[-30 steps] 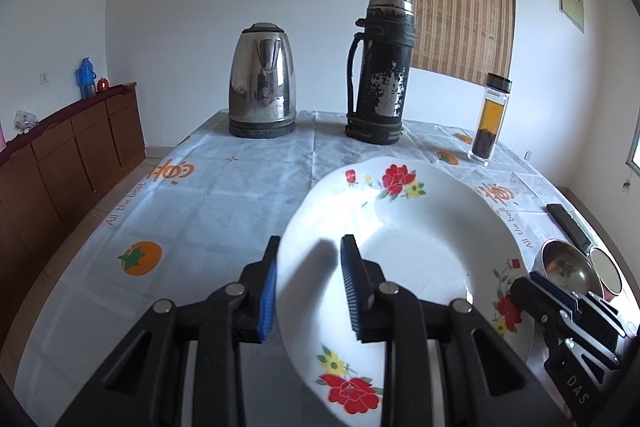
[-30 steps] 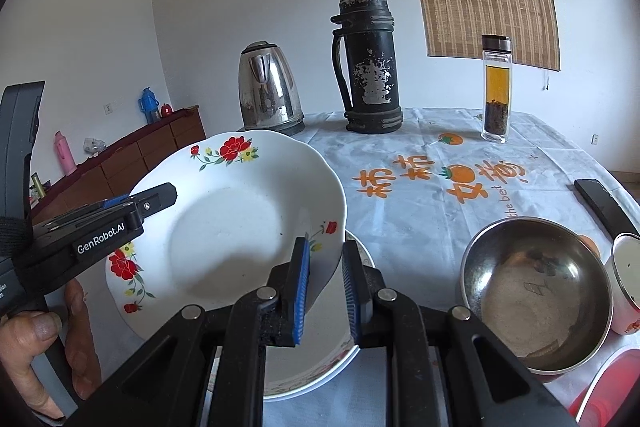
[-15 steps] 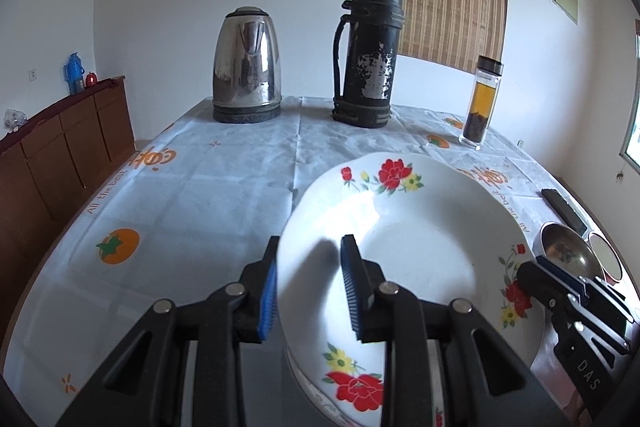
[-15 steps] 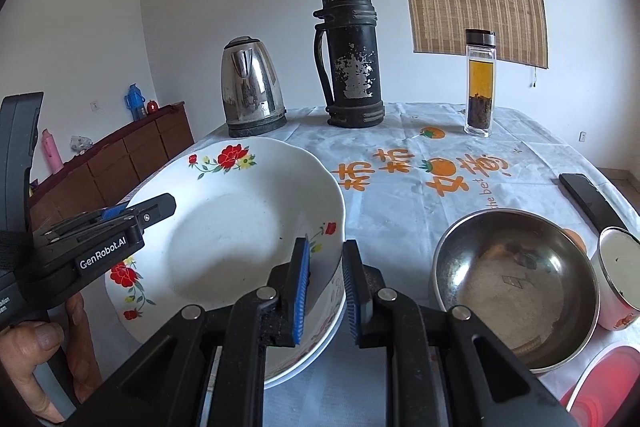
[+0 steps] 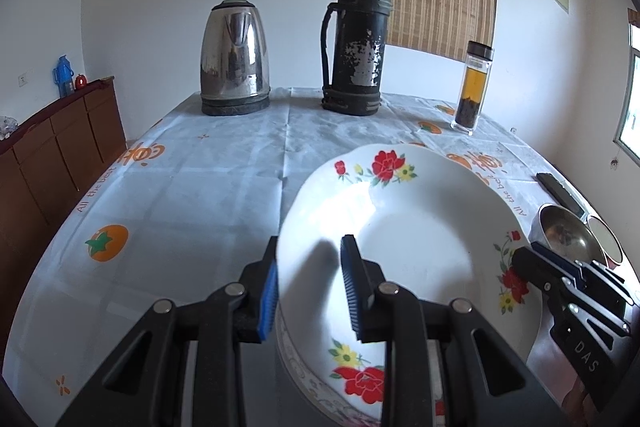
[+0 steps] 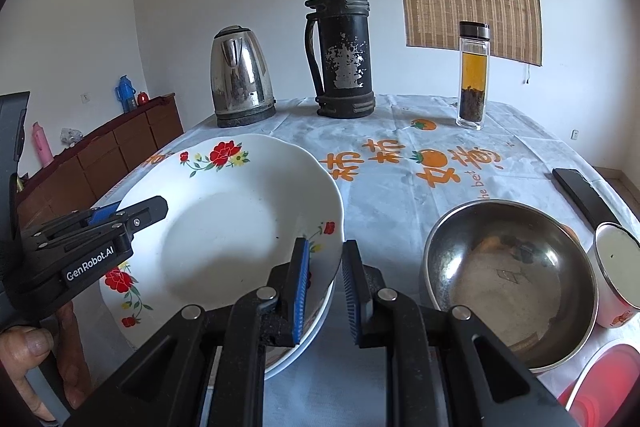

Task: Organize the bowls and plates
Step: 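Lower the red-flower plate onto the pink-floral plate with the left gripper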

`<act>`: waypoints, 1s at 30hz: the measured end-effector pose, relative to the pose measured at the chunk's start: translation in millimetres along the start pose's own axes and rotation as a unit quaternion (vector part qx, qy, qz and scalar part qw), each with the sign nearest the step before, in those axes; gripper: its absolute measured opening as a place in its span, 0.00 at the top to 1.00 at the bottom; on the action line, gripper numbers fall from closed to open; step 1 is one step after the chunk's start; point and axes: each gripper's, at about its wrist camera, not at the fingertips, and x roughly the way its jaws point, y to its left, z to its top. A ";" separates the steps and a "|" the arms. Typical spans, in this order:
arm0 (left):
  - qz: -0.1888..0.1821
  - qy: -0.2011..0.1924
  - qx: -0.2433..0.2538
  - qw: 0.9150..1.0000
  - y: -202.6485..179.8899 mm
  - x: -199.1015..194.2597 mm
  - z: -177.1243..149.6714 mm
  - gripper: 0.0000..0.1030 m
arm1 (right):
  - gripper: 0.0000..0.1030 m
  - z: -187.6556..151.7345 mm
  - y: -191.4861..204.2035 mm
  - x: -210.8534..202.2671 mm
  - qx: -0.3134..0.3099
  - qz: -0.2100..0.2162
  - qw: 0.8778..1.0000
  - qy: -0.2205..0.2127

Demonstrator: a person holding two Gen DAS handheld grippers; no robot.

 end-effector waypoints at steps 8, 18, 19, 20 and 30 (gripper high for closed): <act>-0.001 0.006 0.006 1.000 -1.2 2.2 0.0 0.74 | 0.82 1.0 -0.3 0.4 0.004 0.000 1.000 0.002; 0.004 0.021 0.011 1.000 -0.6 6.0 -3.6 0.74 | 0.82 0.9 -0.3 3.5 0.000 0.003 1.000 0.012; 0.004 0.024 0.012 1.000 -0.2 6.9 -4.3 0.74 | 0.82 0.8 -0.2 4.2 0.000 0.003 1.000 0.013; 0.005 0.027 0.013 1.000 -0.2 7.8 -4.8 0.74 | 0.82 0.9 -0.5 4.9 -0.001 0.003 1.000 0.015; 0.009 0.038 0.015 0.999 0.8 10.1 -7.9 0.74 | 0.82 1.5 -0.7 8.0 -0.003 0.004 1.000 0.023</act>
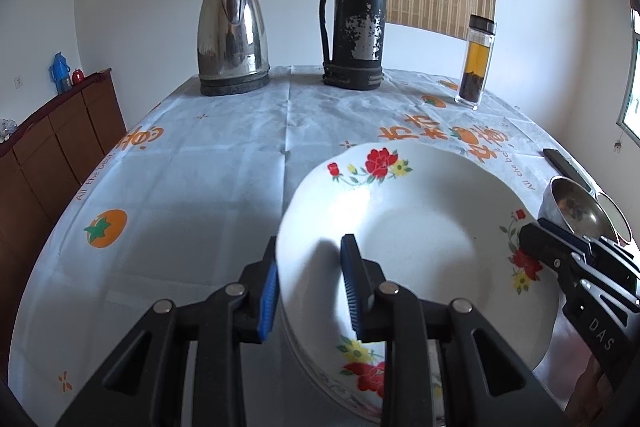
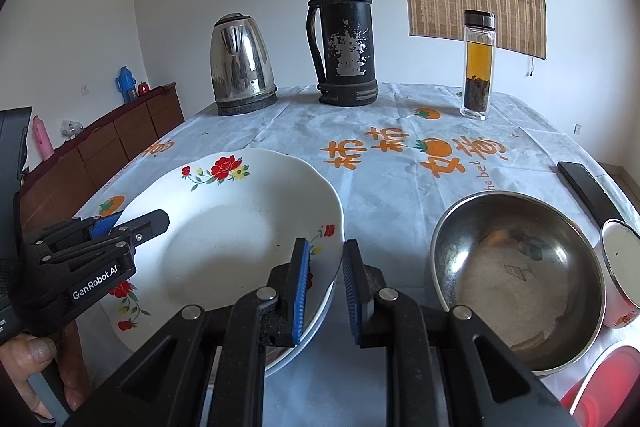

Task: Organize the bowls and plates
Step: 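Lower the red-flower plate onto the pink-floral plate with the left gripper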

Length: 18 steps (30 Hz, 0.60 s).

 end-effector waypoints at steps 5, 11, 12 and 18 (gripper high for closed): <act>0.001 0.003 0.001 1.000 0.5 0.6 -0.9 0.74 | 0.81 0.1 1.0 2.0 -0.003 0.001 1.000 0.005; 0.002 0.005 0.003 1.000 -0.4 0.9 -1.1 0.74 | 0.81 0.2 0.5 3.3 -0.003 0.000 1.000 0.009; 0.002 0.005 0.004 1.000 -0.5 1.0 -1.2 0.74 | 0.81 0.0 0.8 3.4 -0.003 0.000 1.000 0.009; 0.001 0.014 0.006 1.000 0.6 4.2 -1.4 0.73 | 0.81 0.0 1.3 4.4 -0.004 0.000 1.000 0.011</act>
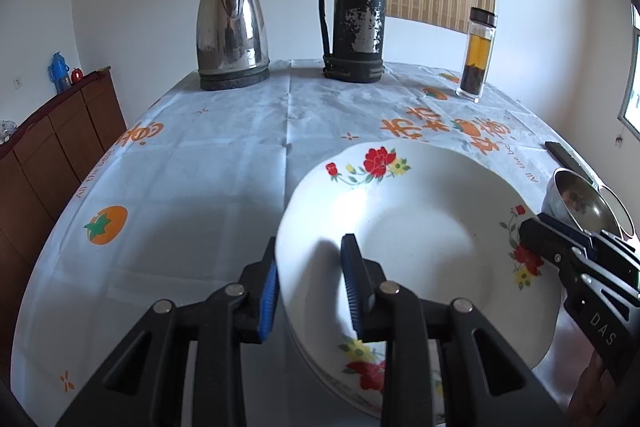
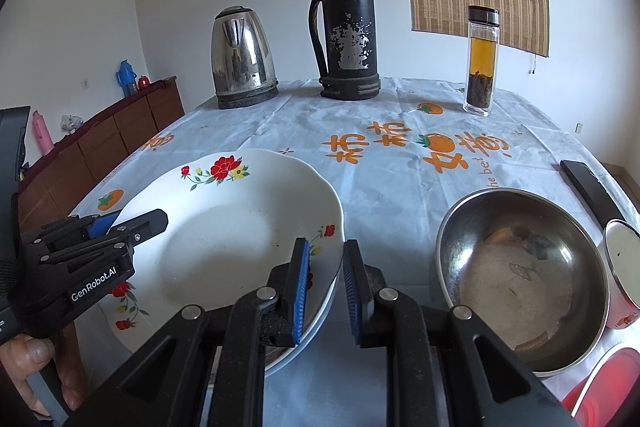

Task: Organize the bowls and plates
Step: 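Lower the red-flower plate onto the pink-floral plate with the left gripper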

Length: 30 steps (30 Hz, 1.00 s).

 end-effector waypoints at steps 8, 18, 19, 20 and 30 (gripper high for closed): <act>0.006 0.002 0.009 1.000 -2.6 0.7 -1.9 0.72 | 0.81 -0.2 -0.4 2.3 0.000 0.000 1.000 0.006; 0.006 0.016 0.007 1.000 0.0 6.6 -2.8 0.71 | 0.80 -0.5 0.9 7.9 -0.004 -0.001 1.000 0.019; 0.006 0.016 0.007 1.000 -0.2 6.8 -2.7 0.71 | 0.80 -0.6 0.7 8.5 -0.004 -0.001 1.000 0.020; 0.005 0.017 0.007 1.000 0.3 7.4 -2.8 0.71 | 0.80 -0.5 0.5 8.8 -0.004 -0.001 1.000 0.022; -0.003 0.026 -0.002 1.000 2.7 10.5 -3.4 0.71 | 0.80 -1.1 1.6 10.2 -0.007 -0.003 1.000 0.029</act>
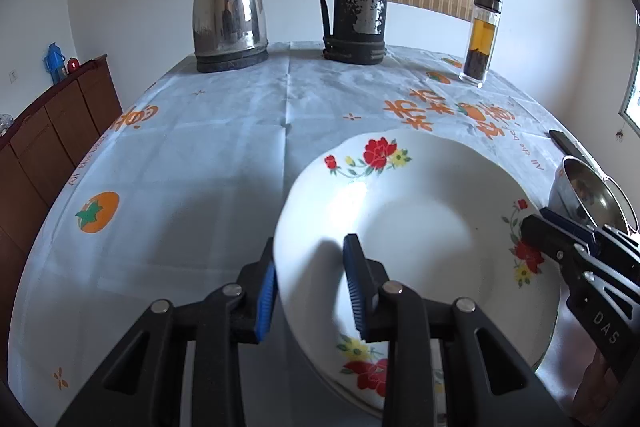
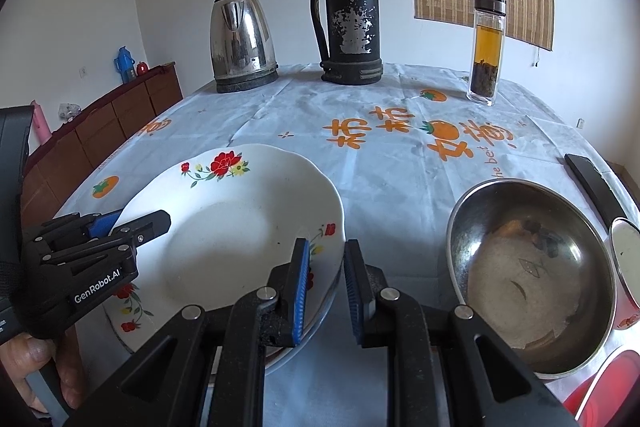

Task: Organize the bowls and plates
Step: 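Lower the red-flower plate onto the pink-floral plate with the left gripper, then open the left gripper and withdraw it from the plate stack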

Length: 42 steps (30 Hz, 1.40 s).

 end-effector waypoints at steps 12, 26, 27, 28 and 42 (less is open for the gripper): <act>-0.003 0.002 -0.004 1.000 1.4 0.1 -0.4 0.70 | 0.80 0.3 1.4 -0.3 -0.006 -0.001 1.000 -0.003; -0.001 0.000 0.001 1.000 -0.9 -0.9 -0.7 0.51 | 0.76 -1.0 9.1 -14.8 -0.026 0.001 0.999 -0.038; 0.001 -0.003 0.002 1.000 -1.0 -1.6 -0.7 0.50 | 0.74 -1.4 14.3 -17.0 -0.039 0.002 0.998 -0.045; 0.003 -0.006 0.003 1.000 -1.1 -2.7 -0.6 0.47 | 0.71 -2.0 19.7 -18.2 -0.052 0.002 0.997 -0.048; 0.007 -0.027 -0.011 1.000 7.7 -10.0 1.7 0.39 | 0.53 -0.8 19.2 -21.1 -0.057 -0.002 0.997 -0.060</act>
